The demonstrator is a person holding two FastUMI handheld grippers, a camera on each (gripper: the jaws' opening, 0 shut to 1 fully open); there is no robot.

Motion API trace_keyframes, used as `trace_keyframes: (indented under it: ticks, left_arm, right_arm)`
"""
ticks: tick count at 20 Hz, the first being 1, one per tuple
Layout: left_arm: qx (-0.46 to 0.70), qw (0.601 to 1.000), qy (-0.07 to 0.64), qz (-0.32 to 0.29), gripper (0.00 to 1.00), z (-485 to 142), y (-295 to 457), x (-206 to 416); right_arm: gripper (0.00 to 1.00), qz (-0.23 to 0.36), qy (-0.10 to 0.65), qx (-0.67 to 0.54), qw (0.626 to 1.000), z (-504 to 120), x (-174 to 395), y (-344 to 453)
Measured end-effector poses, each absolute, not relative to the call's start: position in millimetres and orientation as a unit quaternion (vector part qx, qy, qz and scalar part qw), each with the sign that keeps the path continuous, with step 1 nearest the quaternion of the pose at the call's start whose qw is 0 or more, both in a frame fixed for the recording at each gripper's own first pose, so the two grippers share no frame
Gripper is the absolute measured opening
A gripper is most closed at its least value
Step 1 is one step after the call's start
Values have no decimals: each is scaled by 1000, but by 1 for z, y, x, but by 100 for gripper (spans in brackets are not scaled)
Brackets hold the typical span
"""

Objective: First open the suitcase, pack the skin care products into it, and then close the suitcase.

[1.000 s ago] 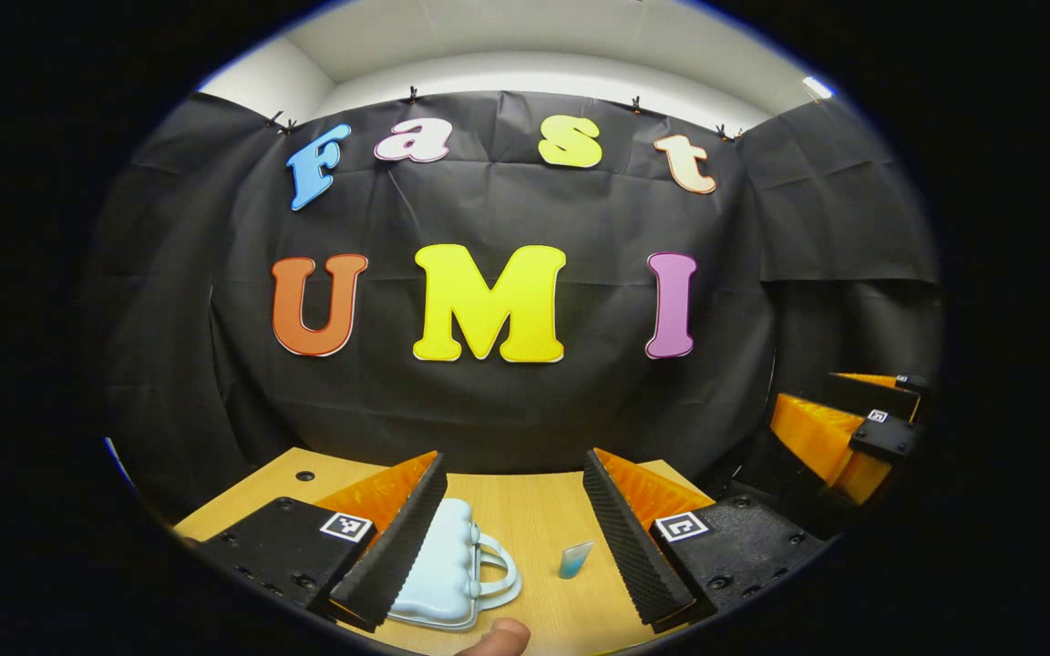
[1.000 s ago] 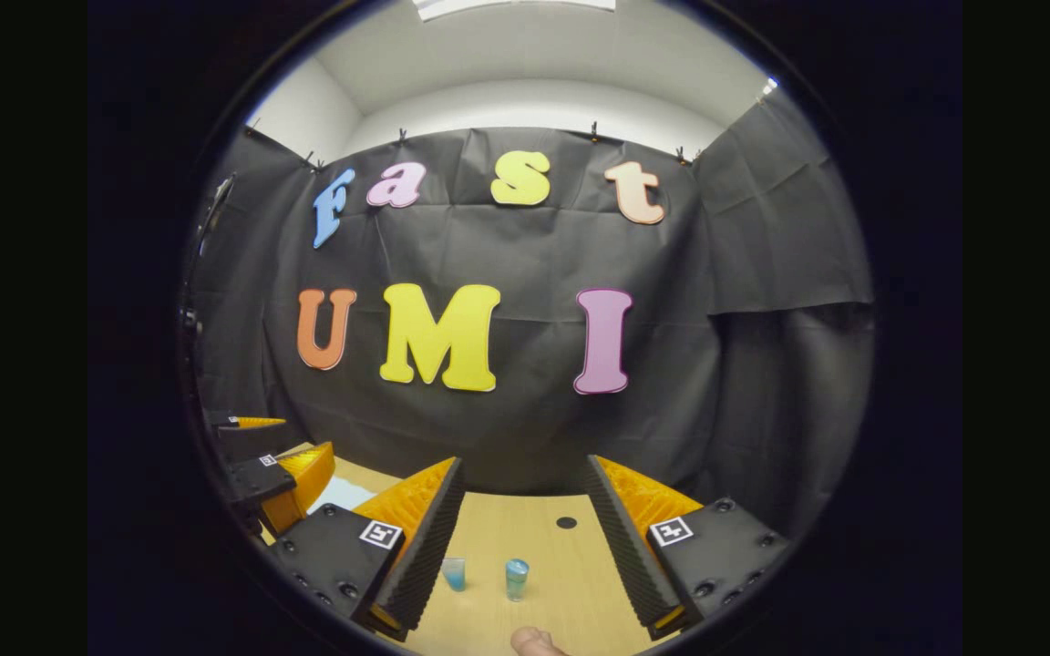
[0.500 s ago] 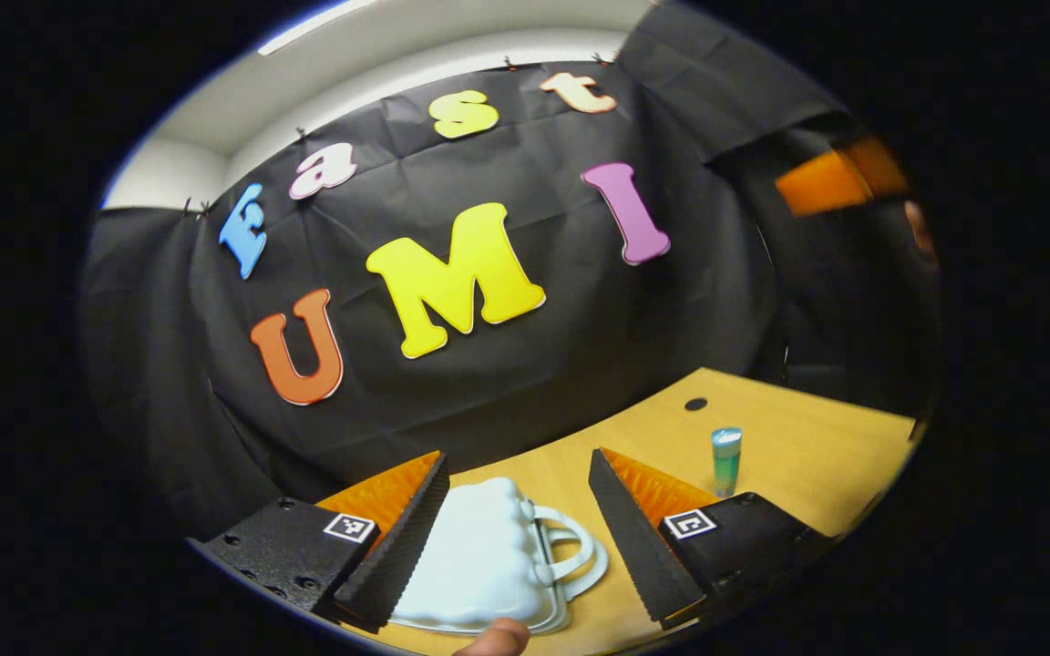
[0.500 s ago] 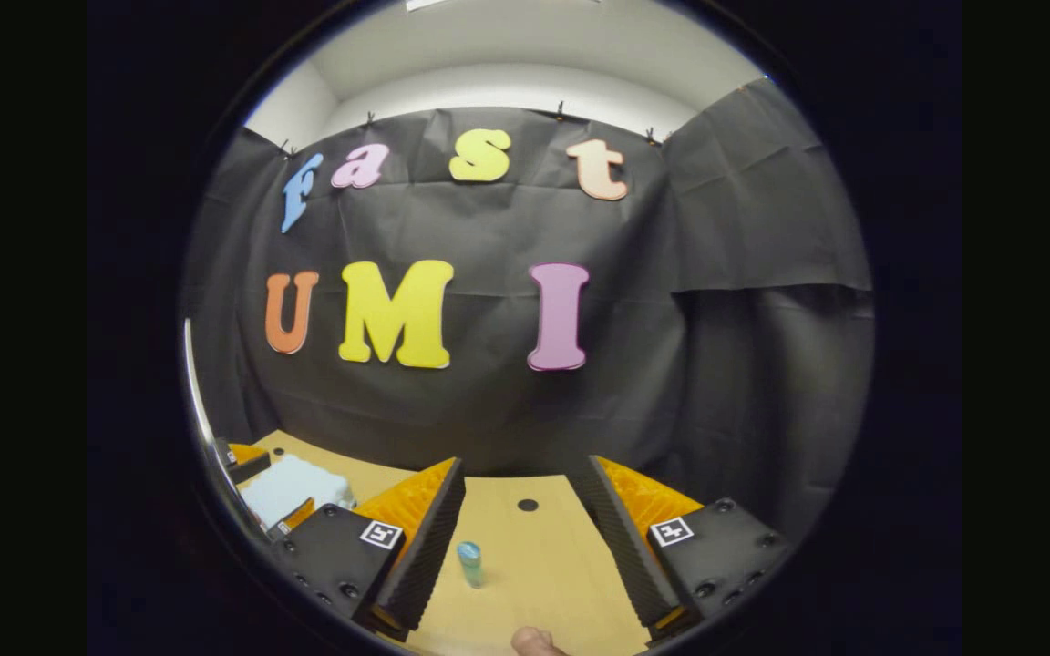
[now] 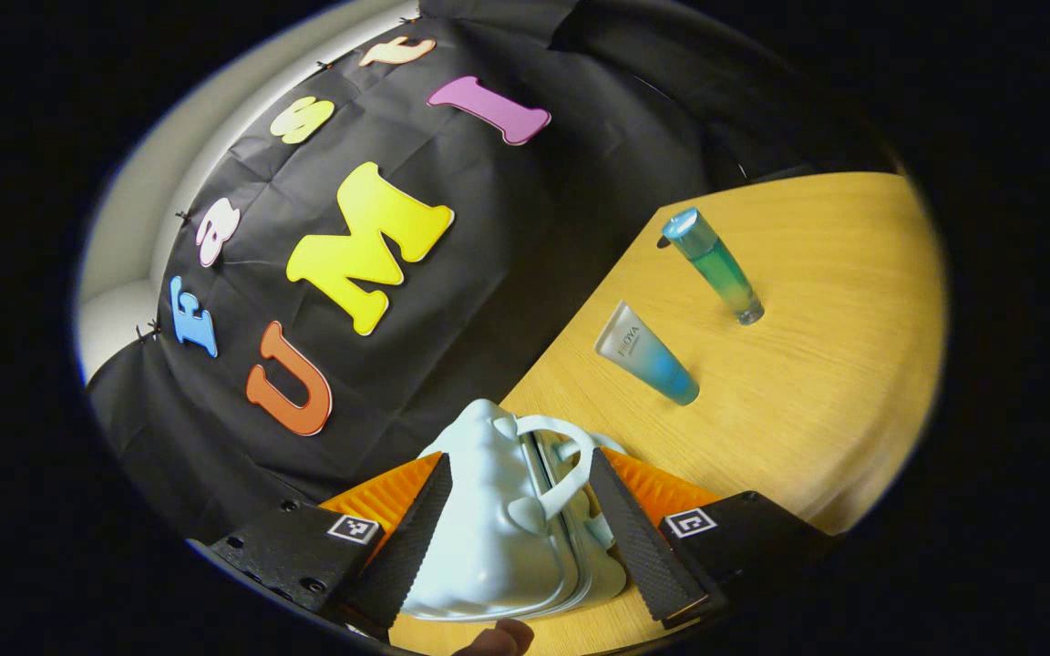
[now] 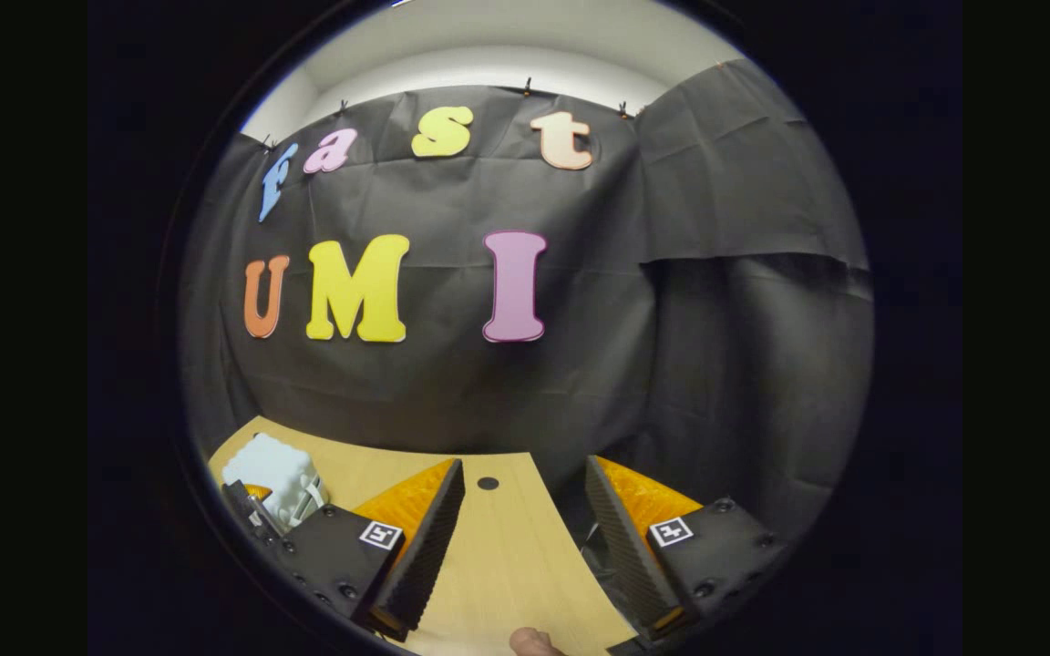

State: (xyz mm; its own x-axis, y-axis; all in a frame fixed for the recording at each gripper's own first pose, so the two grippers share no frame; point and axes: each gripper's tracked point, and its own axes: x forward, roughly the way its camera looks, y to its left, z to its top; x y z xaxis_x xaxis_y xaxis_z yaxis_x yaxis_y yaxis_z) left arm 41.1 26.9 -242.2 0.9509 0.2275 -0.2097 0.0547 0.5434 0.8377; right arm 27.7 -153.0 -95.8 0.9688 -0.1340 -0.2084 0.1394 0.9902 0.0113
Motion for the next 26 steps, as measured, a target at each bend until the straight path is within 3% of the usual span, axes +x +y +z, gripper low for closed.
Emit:
trace_keyframes:
  ticks: [11, 14, 15, 17, 22, 24, 26]
  left_arm:
    - [605, 764, 215, 67, 98, -290, 40, 57]
    - [623, 748, 226, 48, 93, -296, 35, 61]
    - [625, 745, 227, 43, 80, -296, 36, 64]
    - [629, 740, 234, 39, 66, -298, 42, 66]
    - [627, 736, 252, 18, 48, -304, 45, 69]
    - [609, 754, 247, 8, 28, -302, 42, 72]
    - [598, 766, 237, 2, 18, -296, 37, 73]
  right_arm:
    - [80, 7, 158, 40, 987, -152, 35, -155]
    - [80, 14, 150, 23, 988, -148, 34, -146]
    - [80, 13, 148, 19, 989, -146, 34, -142]
    - [80, 11, 152, 19, 988, -146, 31, -131]
    - [80, 4, 156, 5, 988, -147, 19, -103]
    - [80, 1, 154, -5, 988, -143, 15, -91]
    - [80, -1, 148, -13, 989, -137, 10, -81]
